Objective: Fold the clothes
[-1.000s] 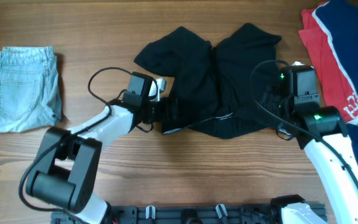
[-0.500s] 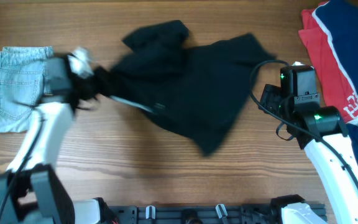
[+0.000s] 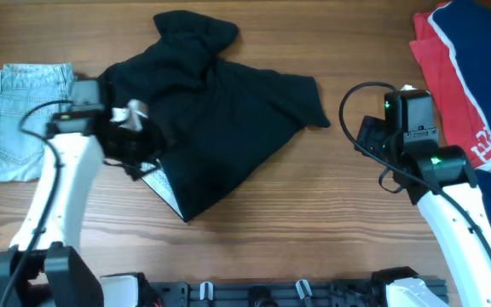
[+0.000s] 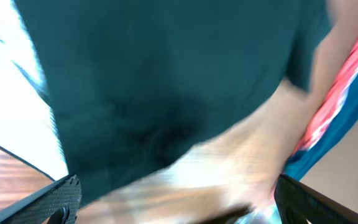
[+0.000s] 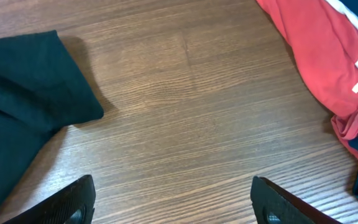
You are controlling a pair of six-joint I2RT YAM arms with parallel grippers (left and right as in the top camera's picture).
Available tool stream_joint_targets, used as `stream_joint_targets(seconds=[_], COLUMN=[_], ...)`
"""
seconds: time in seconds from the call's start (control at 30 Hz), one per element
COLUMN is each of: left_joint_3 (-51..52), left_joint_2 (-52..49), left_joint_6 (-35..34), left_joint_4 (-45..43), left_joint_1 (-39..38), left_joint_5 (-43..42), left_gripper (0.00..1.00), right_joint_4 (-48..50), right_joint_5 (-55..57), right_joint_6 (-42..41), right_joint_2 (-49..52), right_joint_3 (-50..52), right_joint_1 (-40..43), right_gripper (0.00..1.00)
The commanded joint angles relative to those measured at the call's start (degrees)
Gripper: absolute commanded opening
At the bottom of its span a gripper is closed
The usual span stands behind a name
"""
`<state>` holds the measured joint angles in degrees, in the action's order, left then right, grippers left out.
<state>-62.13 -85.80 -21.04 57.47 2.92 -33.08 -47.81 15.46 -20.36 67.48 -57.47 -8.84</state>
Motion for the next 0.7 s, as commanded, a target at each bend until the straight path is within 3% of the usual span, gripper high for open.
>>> stream_joint_targets(seconds=[0.0, 0.2, 0.47, 0.5, 0.53, 0.6, 0.67], left_joint_3=[5.77, 15.23, 22.43, 23.54, 24.9, 26.91, 27.43], left_joint_2=[-0.35, -0.35, -0.35, -0.35, -0.35, -0.35, -0.35], left_joint_6=[-2.54, -7.15, -7.98, -8.0, -8.07, -9.46, -9.44], left_joint_4=[0.17, -4.11, -14.71, -17.18, -20.24, -23.47, -24.06], left_joint_1=[-6.8, -9.05, -9.09, -9.09, -9.09, -9.09, -9.09], left_joint_5=[8.24, 8.94, 8.85, 8.72, 8.68, 7.17, 5.49], left_gripper=[1.0, 1.0, 0.99, 0.93, 0.74, 0.47, 0.27], right_joint_4=[-1.14, -1.29, -1.31, -1.29, -1.31, -1.33, -1.33], right_joint_5=[-0.5, -0.52, -0.52, -0.55, -0.52, -0.55, -0.55], right_joint_6=[-0.55, 0.83, 0.81, 0.79, 0.79, 0.79, 0.81], right_joint_2=[-0.2, -0.2, -0.2, -0.2, -0.2, -0.2, -0.2], right_joint_3=[-0.04, -0.04, -0.04, -0.04, -0.04, -0.04, -0.04], right_joint_1=[0.2, 0.2, 0.2, 0.2, 0.2, 0.2, 0.2], right_gripper=[0.82, 0.82, 0.82, 0.82, 0.82, 0.82, 0.82])
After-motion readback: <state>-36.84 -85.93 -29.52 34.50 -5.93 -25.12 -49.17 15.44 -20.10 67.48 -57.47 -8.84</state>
